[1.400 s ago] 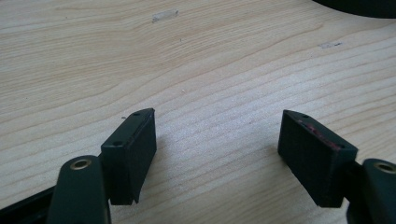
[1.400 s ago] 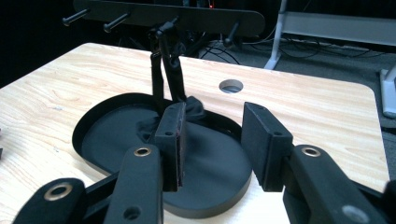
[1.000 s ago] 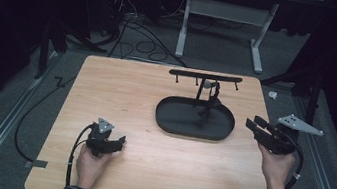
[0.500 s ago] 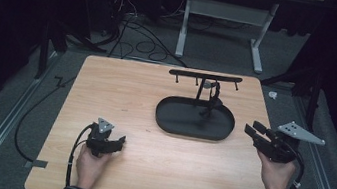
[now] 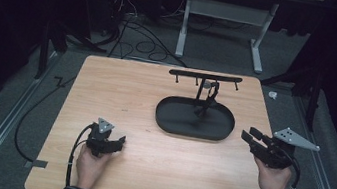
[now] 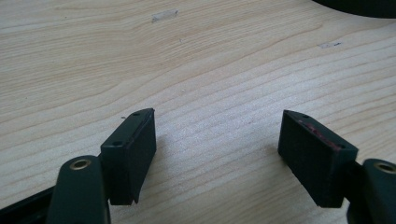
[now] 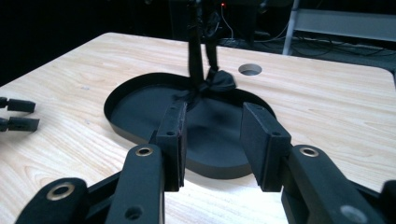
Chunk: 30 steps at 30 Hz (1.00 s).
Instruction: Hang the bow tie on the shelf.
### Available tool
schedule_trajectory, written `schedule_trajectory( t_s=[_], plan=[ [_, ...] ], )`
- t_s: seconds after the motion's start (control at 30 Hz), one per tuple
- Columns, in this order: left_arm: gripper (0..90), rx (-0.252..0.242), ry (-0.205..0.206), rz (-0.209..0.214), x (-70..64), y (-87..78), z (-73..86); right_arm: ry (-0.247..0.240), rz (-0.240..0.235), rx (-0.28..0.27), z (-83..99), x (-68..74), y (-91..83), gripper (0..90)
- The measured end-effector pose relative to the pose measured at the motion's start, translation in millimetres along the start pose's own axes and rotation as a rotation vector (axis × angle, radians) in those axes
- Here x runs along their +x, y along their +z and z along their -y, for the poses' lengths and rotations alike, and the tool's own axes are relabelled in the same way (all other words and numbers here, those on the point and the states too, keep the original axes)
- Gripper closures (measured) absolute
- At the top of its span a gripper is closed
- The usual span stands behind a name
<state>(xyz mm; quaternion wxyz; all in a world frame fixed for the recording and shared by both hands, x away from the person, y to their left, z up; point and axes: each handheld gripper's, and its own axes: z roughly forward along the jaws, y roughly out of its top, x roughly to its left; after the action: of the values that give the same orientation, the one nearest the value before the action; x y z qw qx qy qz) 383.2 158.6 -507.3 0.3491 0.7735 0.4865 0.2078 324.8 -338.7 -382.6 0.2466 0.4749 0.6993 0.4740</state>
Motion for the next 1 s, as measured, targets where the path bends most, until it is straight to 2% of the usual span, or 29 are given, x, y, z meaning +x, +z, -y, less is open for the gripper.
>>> schedule_trajectory(
  t_s=[0.6, 1.0],
  plan=[
    [28.3, 0.0, 0.0, 0.0, -0.1, 0.0, 0.0, 0.018, -0.05, 0.025, 19.7, 9.5, 10.7, 62.9],
    [28.4, 0.0, 0.001, -0.001, 0.1, 0.0, -0.1, 0.026, -0.066, 0.037, 28.7, 13.6, 16.0, 62.9]
  ],
)
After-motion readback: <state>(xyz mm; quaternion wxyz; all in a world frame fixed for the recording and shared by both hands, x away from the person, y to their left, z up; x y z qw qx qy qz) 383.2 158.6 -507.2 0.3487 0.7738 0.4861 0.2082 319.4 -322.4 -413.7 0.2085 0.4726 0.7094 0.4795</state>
